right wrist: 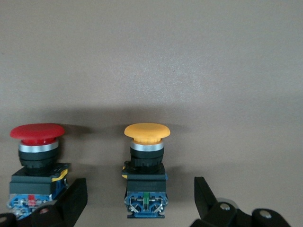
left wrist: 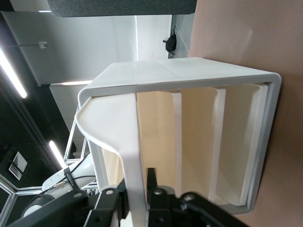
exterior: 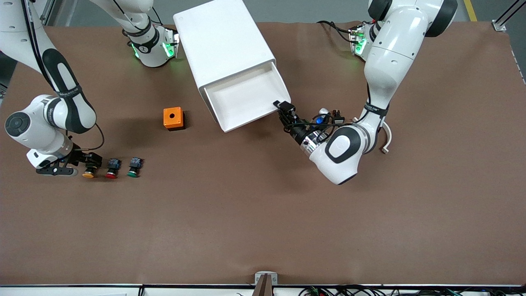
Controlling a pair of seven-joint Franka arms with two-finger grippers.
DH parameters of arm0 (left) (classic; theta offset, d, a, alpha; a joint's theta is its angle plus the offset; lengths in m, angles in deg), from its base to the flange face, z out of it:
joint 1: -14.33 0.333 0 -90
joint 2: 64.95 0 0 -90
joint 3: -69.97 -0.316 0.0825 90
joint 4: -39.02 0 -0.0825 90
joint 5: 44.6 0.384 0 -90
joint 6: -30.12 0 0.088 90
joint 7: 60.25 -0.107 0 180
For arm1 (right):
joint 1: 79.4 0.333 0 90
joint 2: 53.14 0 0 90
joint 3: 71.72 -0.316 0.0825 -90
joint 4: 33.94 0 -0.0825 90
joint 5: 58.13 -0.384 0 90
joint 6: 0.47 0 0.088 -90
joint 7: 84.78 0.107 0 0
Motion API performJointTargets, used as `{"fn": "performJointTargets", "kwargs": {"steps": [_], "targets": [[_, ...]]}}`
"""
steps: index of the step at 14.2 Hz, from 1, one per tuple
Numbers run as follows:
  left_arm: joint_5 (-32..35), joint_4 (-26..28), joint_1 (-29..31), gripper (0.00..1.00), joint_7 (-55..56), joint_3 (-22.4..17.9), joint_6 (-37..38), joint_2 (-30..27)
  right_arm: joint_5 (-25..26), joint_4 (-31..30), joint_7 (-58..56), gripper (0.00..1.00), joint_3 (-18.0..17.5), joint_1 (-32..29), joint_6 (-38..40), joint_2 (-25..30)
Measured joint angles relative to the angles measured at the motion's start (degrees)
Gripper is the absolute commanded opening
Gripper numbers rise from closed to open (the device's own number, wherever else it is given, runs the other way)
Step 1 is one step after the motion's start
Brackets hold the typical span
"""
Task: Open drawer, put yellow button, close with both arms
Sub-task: 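Grasp the yellow button with the right gripper while the left gripper releases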
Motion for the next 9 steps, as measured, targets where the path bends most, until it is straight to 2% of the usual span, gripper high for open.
{"fn": "performJointTargets", "kwargs": {"steps": [5, 6, 8, 9], "targets": [[3.7, -1.1, 0.2, 1.0, -4.4, -0.8, -0.6, 0.2, 0.0, 0.4, -0.1, 1.0, 0.0, -0.4, -0.4, -1.4], [3.8, -1.8, 0.2, 1.0, -6.1, -0.8, -0.6, 0.2, 0.0, 0.4, -0.3, 0.94, 0.0, -0.5, -0.5, -1.4], [3.9, -3.7, 0.3, 1.0, -9.9, -0.8, -0.6, 0.1, 0.0, 0.4, -1.1, 0.75, 0.0, -0.7, -0.5, -1.4], [3.9, -4.9, 0.5, 1.0, -12.1, -0.8, -0.6, 0.1, 0.0, 0.4, -1.3, 0.73, 0.0, -0.9, -0.5, -1.4]]}}
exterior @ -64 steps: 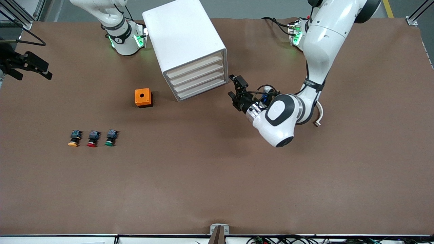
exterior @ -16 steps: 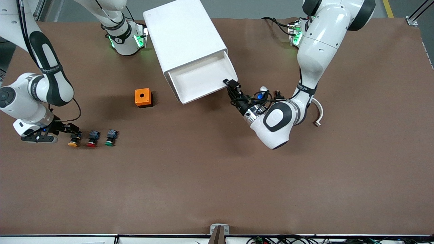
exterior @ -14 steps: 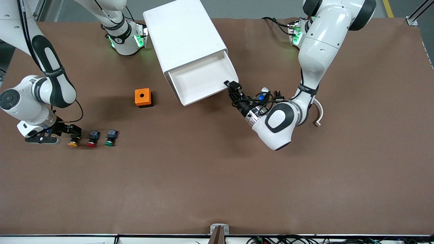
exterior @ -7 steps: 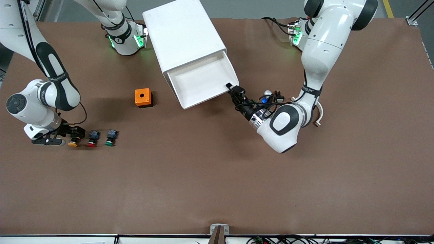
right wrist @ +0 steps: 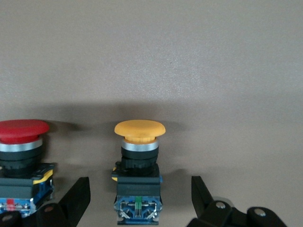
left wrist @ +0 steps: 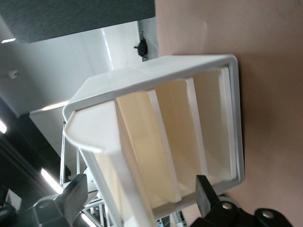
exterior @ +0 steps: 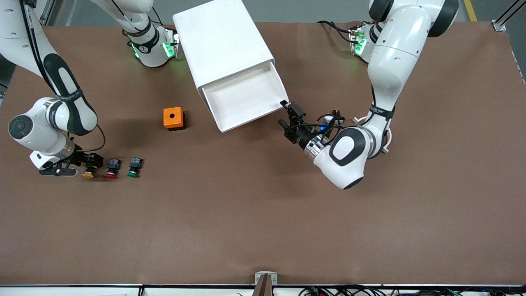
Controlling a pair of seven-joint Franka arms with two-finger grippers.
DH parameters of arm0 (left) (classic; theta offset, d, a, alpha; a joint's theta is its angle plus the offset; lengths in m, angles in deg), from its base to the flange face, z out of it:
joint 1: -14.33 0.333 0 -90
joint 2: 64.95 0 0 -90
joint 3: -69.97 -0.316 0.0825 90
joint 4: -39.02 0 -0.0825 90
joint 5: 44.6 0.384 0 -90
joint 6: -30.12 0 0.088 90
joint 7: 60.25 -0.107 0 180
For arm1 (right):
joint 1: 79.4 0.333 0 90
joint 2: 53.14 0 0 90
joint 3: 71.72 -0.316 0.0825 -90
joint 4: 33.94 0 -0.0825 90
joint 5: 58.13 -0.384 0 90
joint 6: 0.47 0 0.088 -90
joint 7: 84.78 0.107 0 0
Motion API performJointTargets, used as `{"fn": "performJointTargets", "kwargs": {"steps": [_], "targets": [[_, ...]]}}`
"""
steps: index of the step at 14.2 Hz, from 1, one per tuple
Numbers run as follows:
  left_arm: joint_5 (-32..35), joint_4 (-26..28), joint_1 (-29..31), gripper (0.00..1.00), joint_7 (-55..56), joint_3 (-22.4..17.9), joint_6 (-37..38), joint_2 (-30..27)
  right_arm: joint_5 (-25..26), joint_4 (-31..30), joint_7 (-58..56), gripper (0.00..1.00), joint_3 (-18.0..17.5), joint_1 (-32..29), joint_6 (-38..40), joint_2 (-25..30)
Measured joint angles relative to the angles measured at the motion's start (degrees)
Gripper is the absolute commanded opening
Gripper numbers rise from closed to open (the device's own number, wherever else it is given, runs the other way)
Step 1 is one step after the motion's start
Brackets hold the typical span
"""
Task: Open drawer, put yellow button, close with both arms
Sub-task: 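Grasp the yellow button with the right gripper while the left gripper releases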
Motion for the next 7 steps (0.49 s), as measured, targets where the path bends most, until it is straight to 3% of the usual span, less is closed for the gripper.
{"fn": "performJointTargets", "kwargs": {"steps": [3, 4, 5, 6, 7], "targets": [[0.1, -4.3, 1.0, 1.0, -7.5, 0.0, 1.5, -0.2, 0.0, 0.0, -0.3, 0.44, 0.0, -0.3, 0.0, 0.0], [1.0, -5.3, 1.3, 1.0, -10.6, -0.1, 1.9, -0.3, 0.0, 0.0, -0.6, 0.32, 0.0, -0.3, 0.0, 0.0], [2.6, -6.1, 1.5, 1.0, -14.4, -0.2, 2.0, -0.4, 0.0, 0.0, -1.0, 0.11, -0.1, -0.3, 0.0, 0.0], [4.3, -6.8, 1.5, 1.0, -19.0, -0.7, 2.0, -0.4, 0.0, 0.0, -1.1, 0.0, -0.1, -0.3, 0.1, 0.0], [5.8, -7.4, 1.5, 1.0, -23.7, -1.2, 2.0, -0.4, 0.0, 0.0, -1.1, 0.0, -0.1, -0.3, 0.1, 0.0]]}}
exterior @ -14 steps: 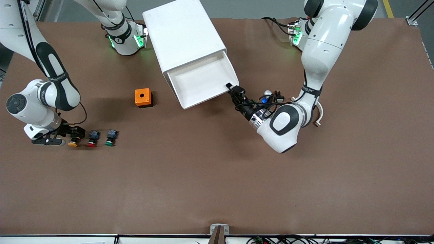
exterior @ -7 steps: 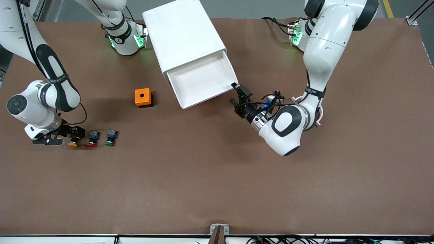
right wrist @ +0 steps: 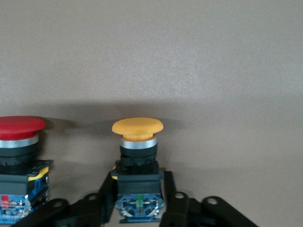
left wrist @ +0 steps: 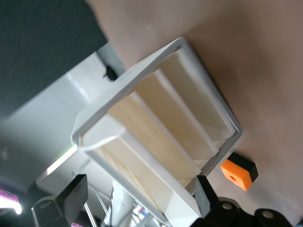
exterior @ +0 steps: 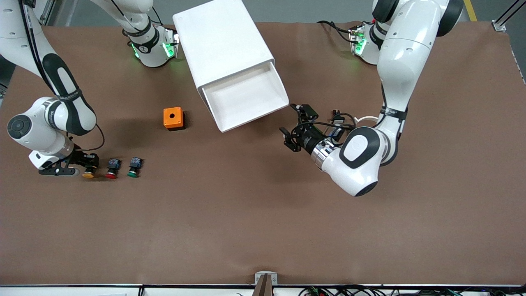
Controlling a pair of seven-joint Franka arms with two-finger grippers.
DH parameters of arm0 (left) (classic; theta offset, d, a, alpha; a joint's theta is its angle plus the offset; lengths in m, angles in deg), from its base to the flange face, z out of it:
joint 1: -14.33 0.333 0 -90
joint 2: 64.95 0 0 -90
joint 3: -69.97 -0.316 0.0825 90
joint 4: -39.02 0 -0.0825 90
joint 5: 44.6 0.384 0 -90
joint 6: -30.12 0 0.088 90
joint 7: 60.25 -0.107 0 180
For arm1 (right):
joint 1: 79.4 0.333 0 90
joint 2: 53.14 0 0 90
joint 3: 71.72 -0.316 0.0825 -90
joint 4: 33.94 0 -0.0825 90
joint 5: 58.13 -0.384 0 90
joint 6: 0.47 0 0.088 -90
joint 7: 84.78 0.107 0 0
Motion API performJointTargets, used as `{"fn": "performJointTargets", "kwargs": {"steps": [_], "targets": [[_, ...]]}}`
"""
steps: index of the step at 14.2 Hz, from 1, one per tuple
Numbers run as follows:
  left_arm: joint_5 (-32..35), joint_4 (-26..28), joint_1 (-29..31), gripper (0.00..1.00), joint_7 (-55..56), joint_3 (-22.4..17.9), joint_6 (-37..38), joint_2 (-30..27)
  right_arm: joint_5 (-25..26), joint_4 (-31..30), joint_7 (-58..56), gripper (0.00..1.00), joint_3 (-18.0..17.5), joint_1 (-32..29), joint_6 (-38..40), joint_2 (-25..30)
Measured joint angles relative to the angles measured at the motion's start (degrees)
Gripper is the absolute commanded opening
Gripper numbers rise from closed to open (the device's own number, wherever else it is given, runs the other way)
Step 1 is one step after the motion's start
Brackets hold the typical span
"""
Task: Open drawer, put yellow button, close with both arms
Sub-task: 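Grasp the yellow button with the right gripper while the left gripper releases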
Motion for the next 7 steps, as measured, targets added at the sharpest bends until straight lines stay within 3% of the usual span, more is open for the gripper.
{"fn": "performJointTargets", "kwargs": {"steps": [4, 7], "targets": [[8.4, -1.7, -0.1, 1.0, -19.6, -0.8, -3.6, -2.6, -1.1, 1.9, 0.0, 0.0, -0.5, 0.0, 5.8, 0.5], [14.7, -1.8, -1.1, 1.0, -29.3, -0.8, -10.6, -7.3, -5.1, 8.1, 0.7, 0.0, -1.5, 1.6, 21.2, 4.1]]}}
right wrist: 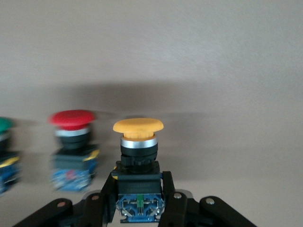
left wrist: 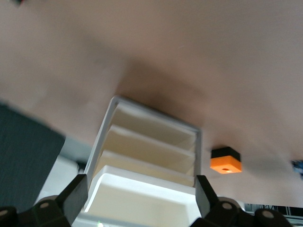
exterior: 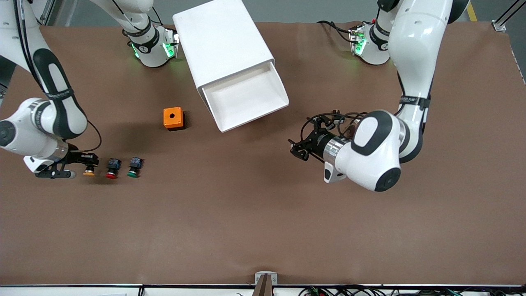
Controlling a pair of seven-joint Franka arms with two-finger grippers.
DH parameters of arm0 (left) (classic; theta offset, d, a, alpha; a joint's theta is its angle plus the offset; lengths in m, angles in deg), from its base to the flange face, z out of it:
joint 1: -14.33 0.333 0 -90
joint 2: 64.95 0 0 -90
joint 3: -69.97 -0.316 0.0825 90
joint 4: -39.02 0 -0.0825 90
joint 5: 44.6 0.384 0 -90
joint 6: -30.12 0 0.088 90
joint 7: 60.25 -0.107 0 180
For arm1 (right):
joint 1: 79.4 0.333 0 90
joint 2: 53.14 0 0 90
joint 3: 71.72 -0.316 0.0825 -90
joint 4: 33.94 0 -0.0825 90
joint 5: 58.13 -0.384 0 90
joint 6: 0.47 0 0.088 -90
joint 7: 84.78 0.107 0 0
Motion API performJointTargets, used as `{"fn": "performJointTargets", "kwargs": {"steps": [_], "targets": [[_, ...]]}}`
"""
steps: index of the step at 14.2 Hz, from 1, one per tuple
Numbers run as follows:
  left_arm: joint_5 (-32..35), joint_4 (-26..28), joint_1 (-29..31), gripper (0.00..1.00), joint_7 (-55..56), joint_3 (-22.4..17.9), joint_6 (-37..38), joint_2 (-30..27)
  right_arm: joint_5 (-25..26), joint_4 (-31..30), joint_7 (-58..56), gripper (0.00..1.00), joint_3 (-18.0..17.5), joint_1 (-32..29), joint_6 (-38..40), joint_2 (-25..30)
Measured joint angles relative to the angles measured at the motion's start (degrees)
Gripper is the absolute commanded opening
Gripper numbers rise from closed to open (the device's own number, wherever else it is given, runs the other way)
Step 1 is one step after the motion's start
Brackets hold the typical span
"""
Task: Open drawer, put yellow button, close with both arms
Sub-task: 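Grasp the yellow button with the right gripper while the left gripper releases, then carry the yellow button into the open drawer with the right gripper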
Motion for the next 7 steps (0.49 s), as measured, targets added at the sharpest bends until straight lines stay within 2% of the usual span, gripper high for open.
{"fn": "performJointTargets", "kwargs": {"steps": [4, 7], "targets": [[10.9, 0.2, -3.3, 1.0, -5.5, 0.0, -12.3, -2.6, -0.7, 9.2, 13.5, 0.0, -0.7, 7.1, 21.7, 8.4], [16.3, 1.3, -5.5, 1.0, -6.3, 0.1, -19.1, -2.5, -3.3, 10.8, 27.3, 0.0, -0.9, 14.4, 30.4, 15.3]]}}
